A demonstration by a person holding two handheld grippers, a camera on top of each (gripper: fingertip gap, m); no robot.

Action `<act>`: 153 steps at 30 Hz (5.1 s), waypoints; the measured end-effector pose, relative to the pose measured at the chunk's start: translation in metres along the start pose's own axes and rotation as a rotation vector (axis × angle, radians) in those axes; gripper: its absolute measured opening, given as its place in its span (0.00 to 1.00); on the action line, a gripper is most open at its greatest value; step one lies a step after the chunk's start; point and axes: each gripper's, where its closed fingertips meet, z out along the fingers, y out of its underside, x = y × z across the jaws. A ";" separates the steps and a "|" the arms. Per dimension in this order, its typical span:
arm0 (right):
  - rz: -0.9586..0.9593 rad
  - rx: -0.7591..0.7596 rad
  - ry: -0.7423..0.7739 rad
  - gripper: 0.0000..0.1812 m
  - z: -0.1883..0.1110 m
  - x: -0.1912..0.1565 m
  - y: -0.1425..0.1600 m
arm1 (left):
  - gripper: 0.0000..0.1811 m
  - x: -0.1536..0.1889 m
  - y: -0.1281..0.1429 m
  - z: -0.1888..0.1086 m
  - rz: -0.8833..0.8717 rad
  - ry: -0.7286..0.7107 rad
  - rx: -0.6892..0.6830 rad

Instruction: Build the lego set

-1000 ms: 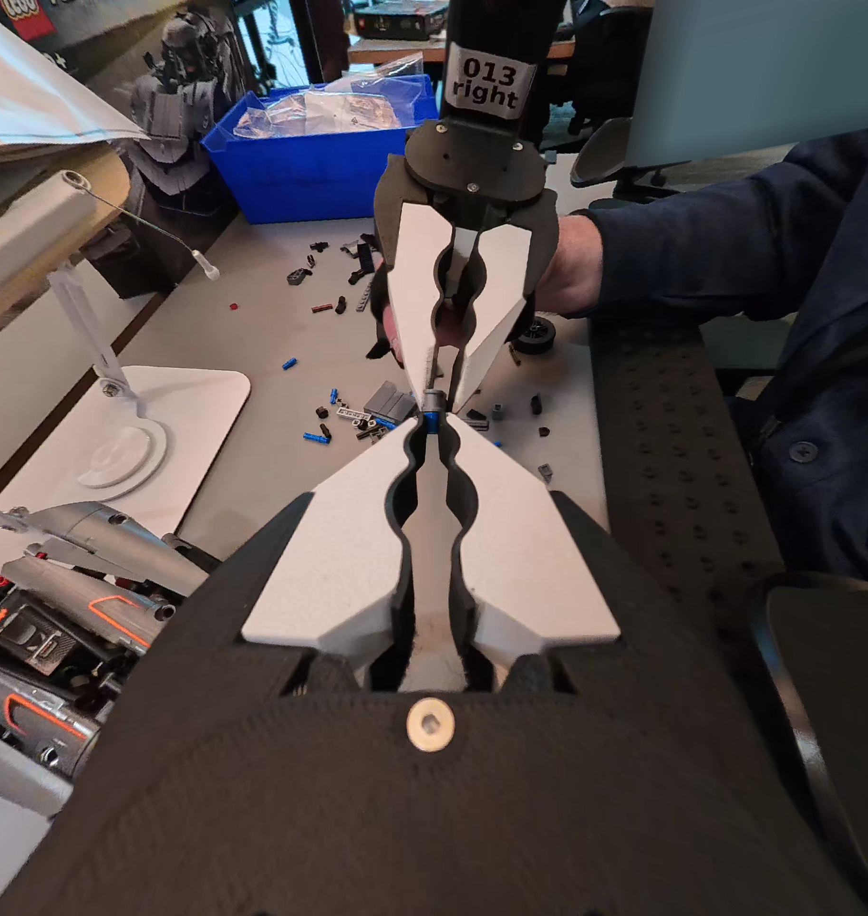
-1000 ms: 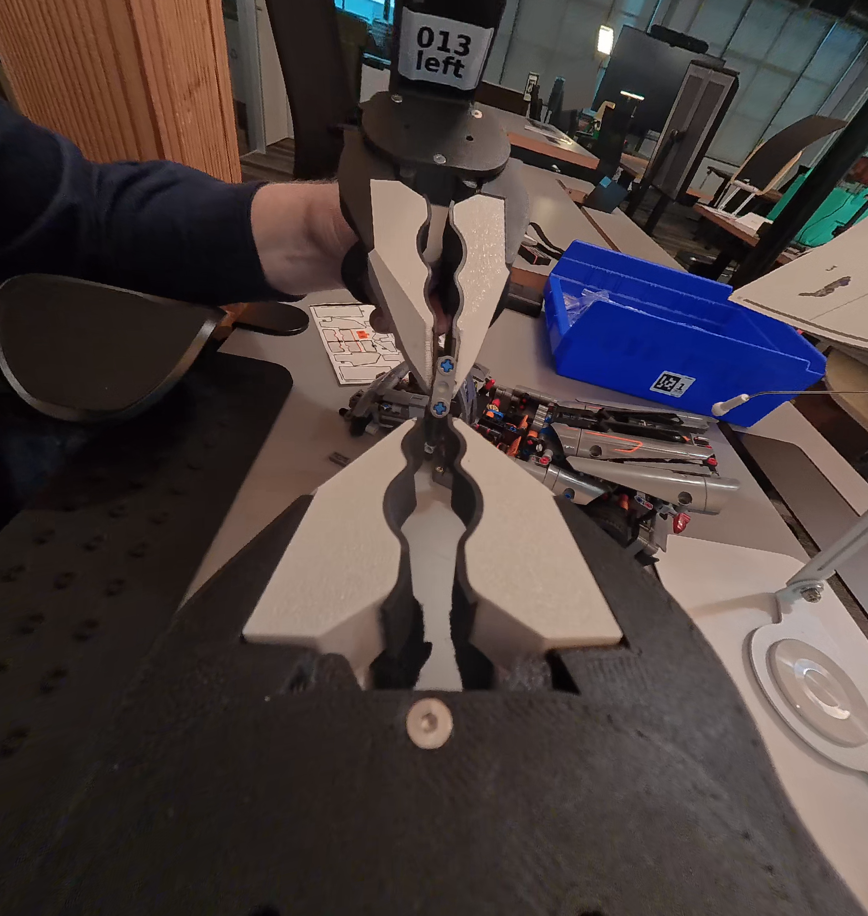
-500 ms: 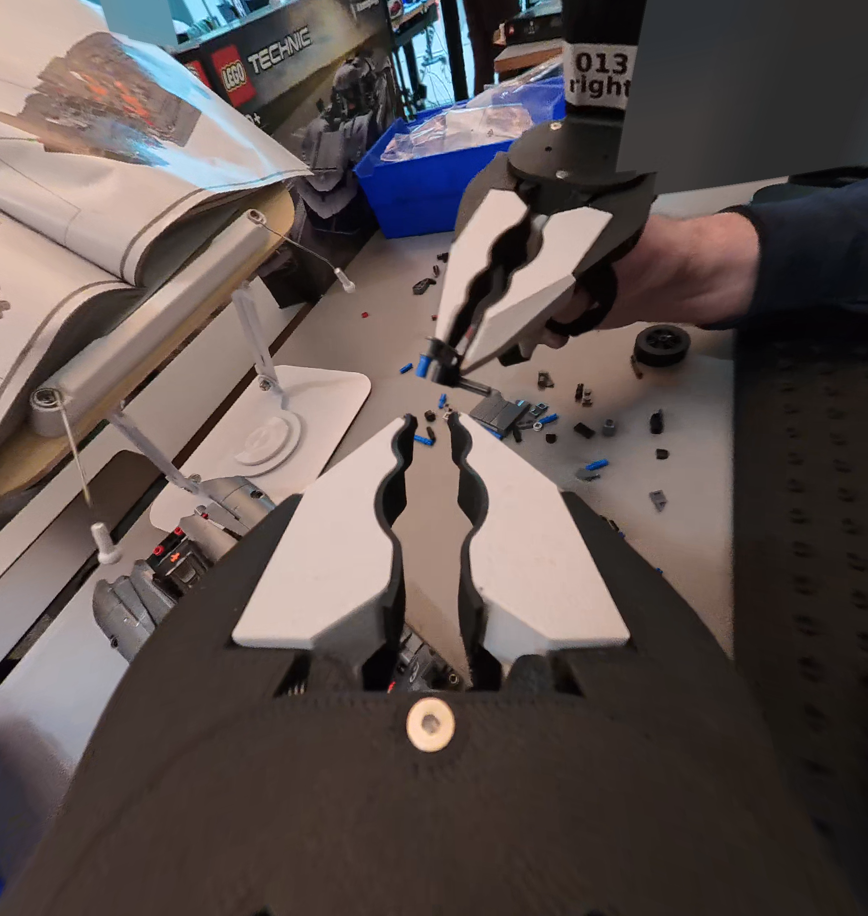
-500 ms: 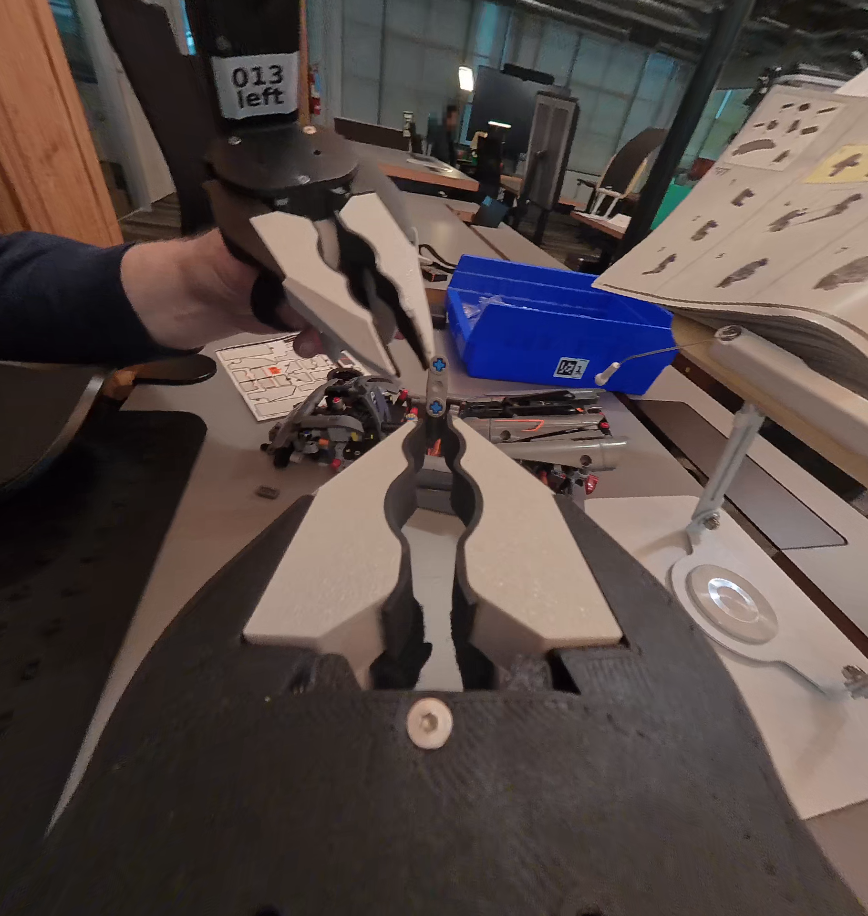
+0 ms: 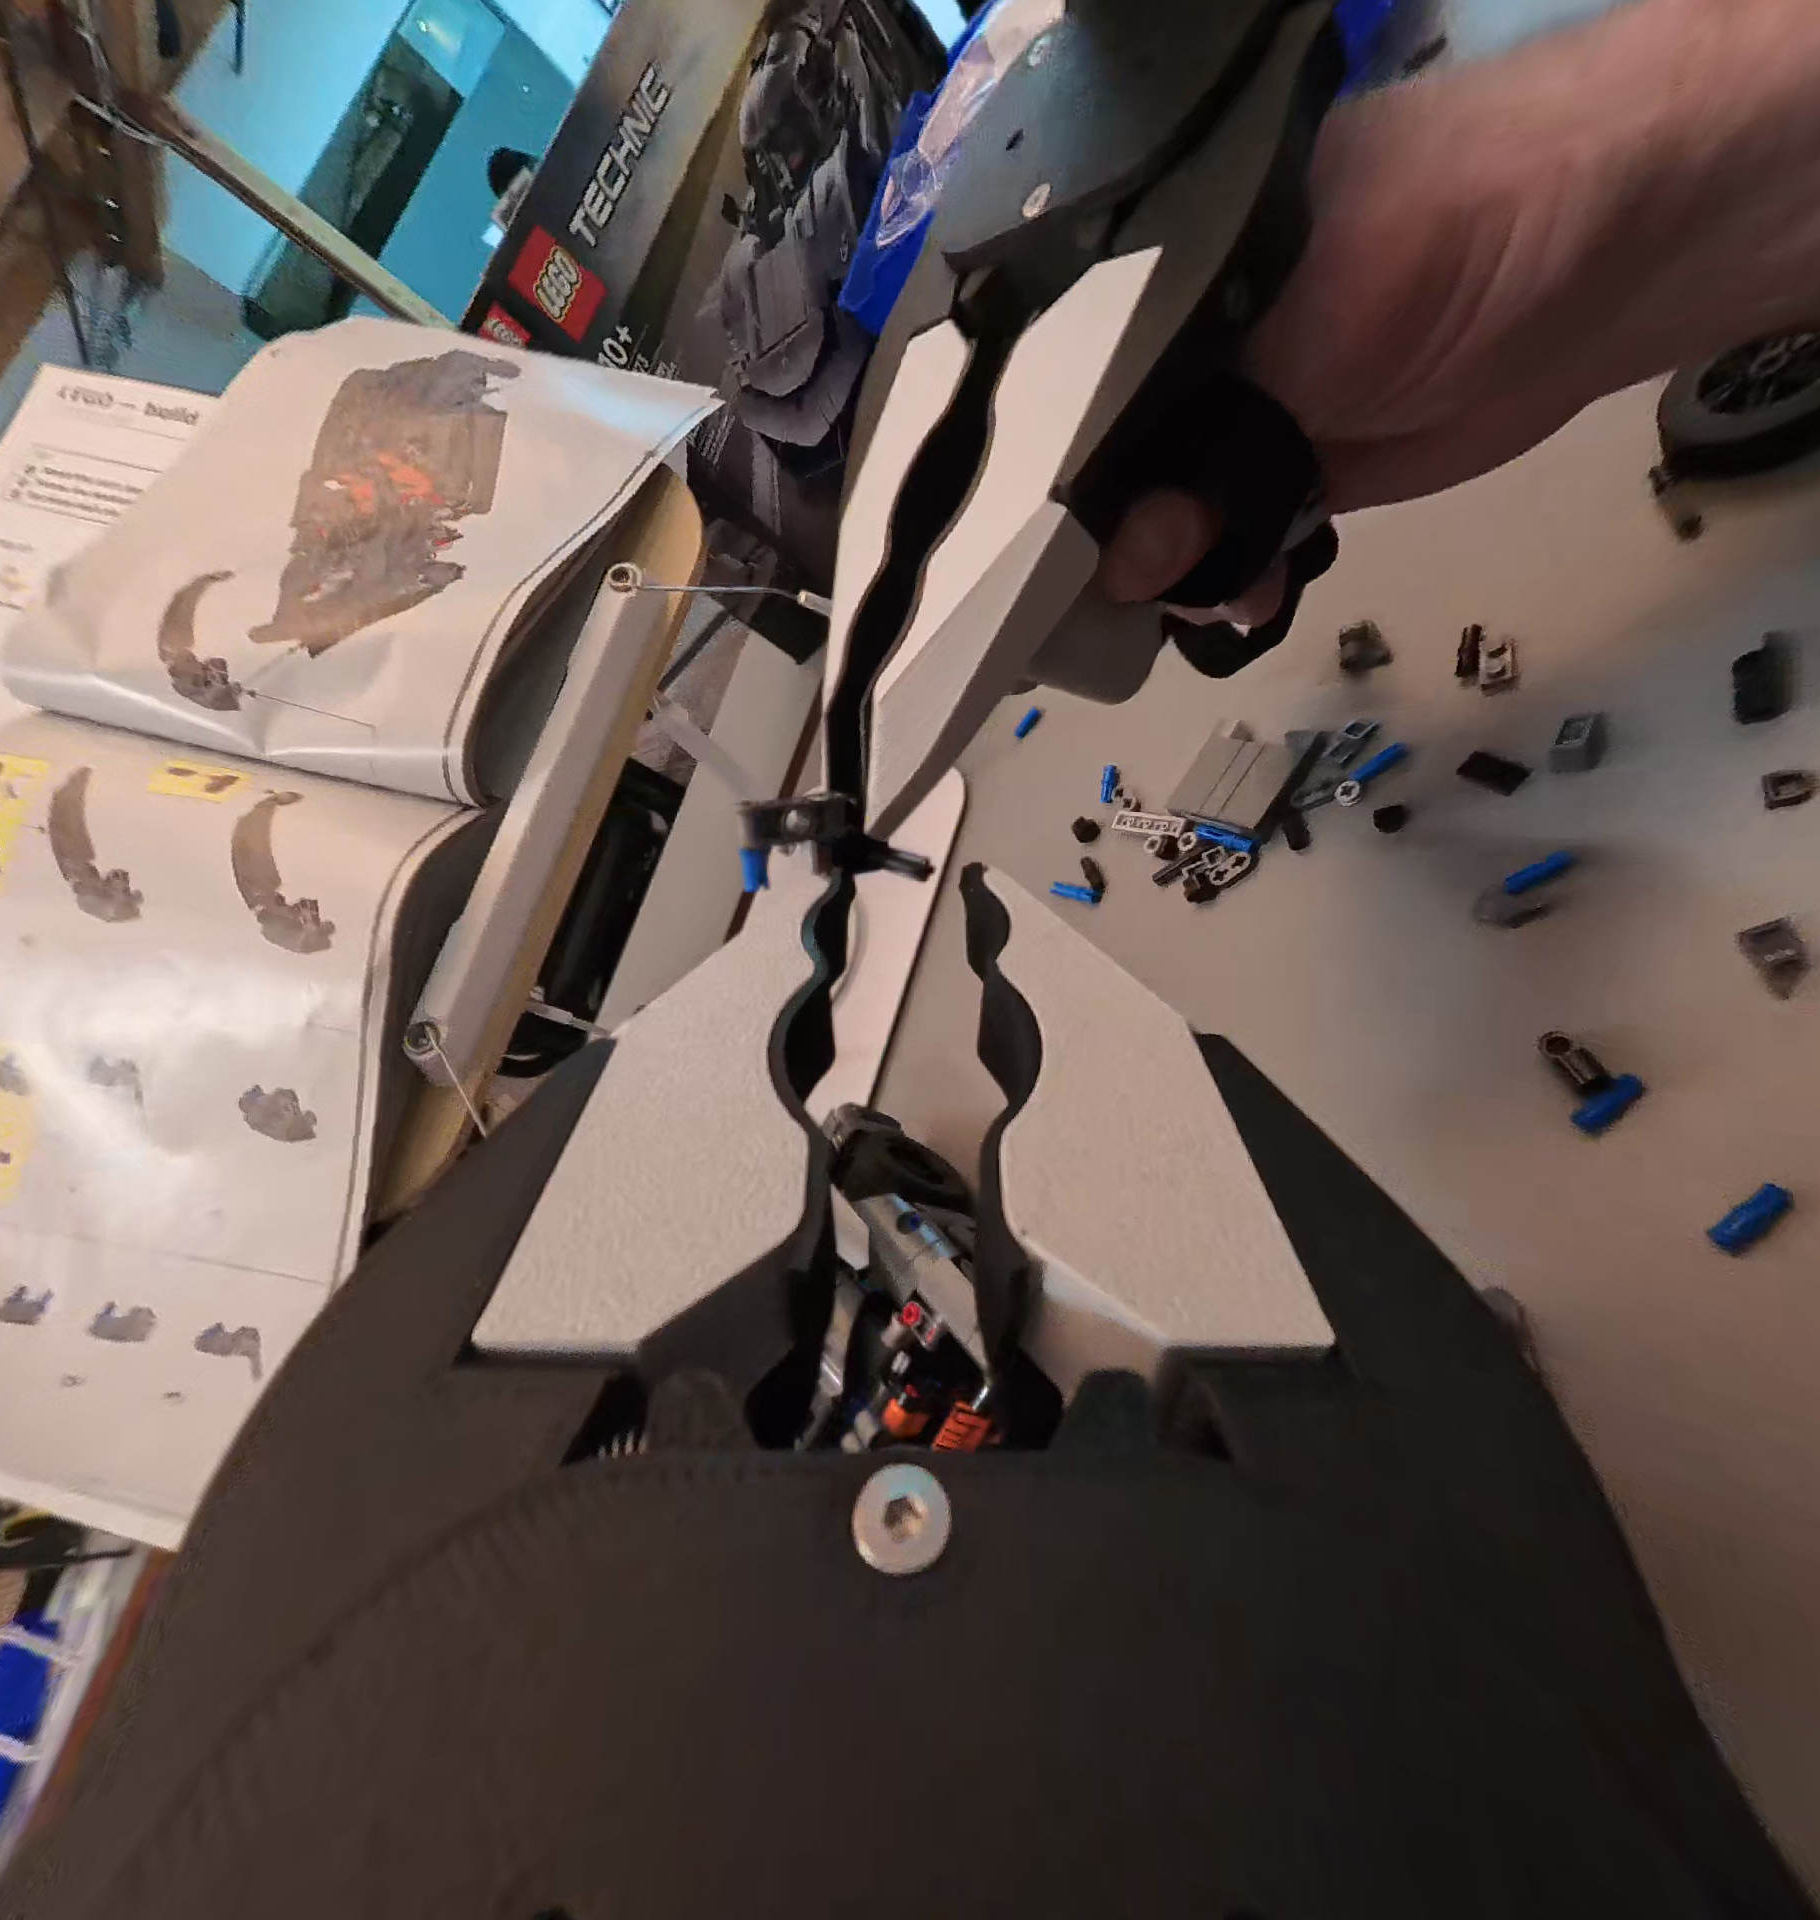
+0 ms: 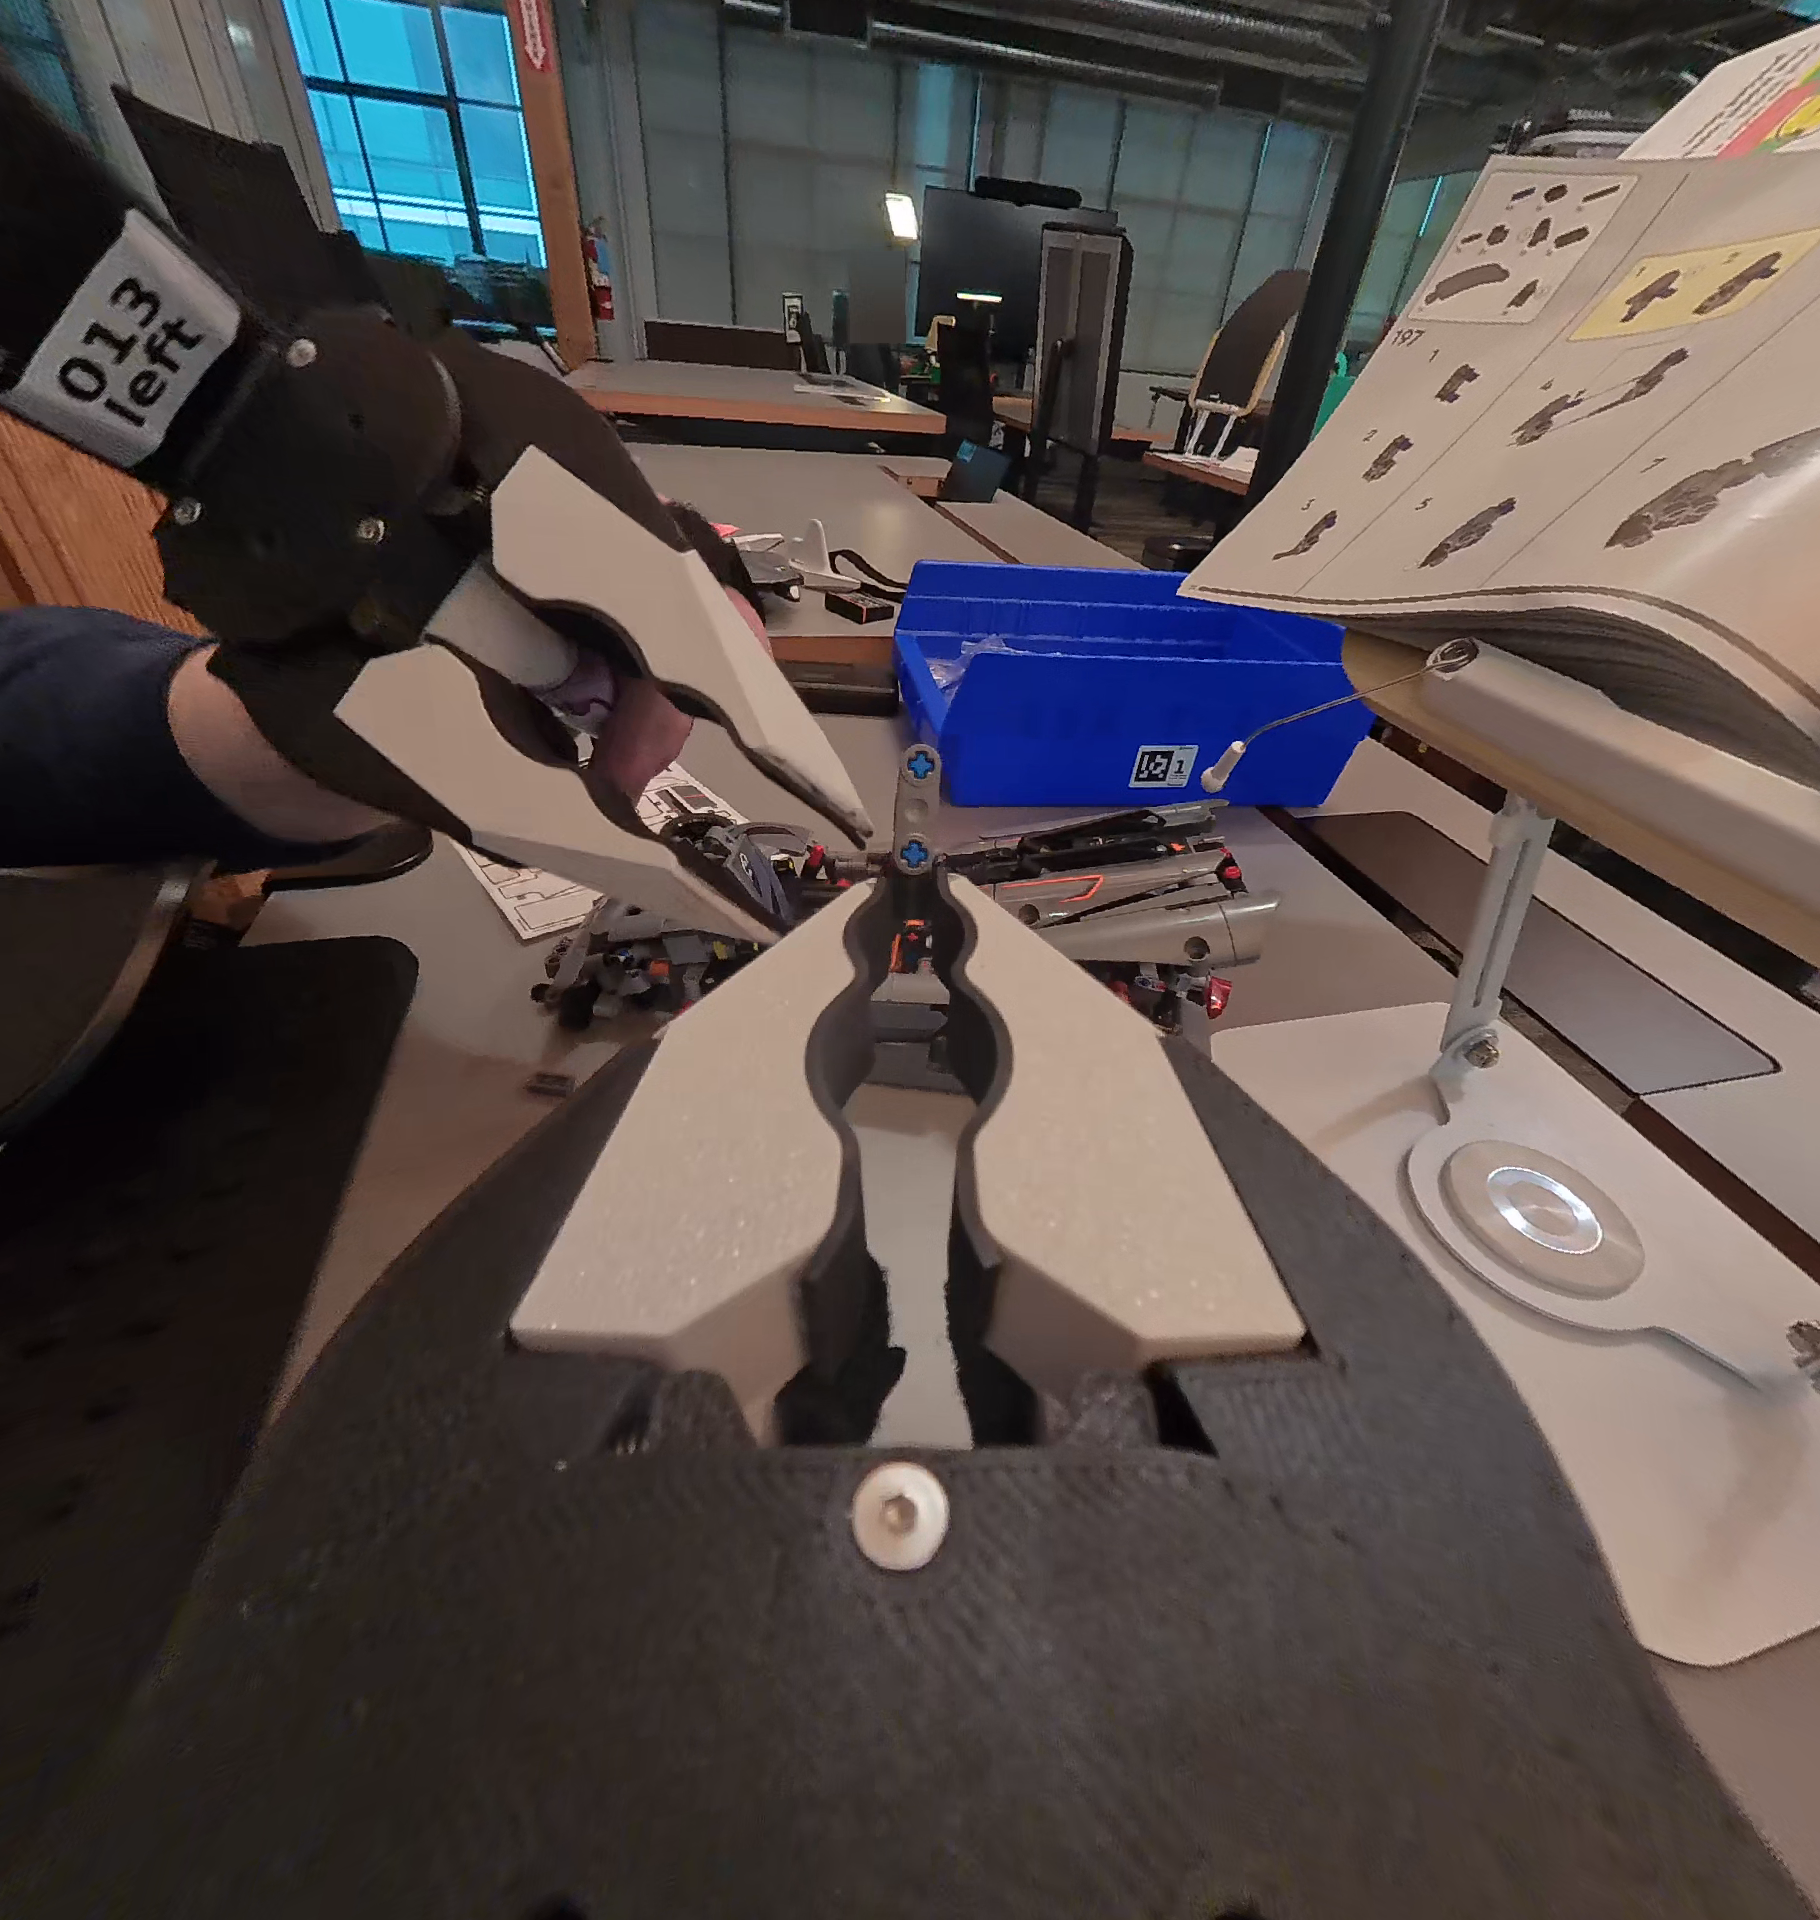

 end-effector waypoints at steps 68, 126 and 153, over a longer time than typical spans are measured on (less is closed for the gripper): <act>0.392 0.156 -0.239 0.11 -0.007 -0.003 -0.012 | 0.00 0.008 -0.012 -0.006 0.480 -0.172 0.003; -0.347 0.019 0.174 0.23 -0.003 -0.020 -0.033 | 0.04 -0.017 -0.032 -0.043 -0.319 0.369 0.298; 0.036 0.181 -0.304 0.08 -0.007 -0.064 -0.042 | 0.04 0.000 -0.053 -0.061 -0.116 0.510 0.419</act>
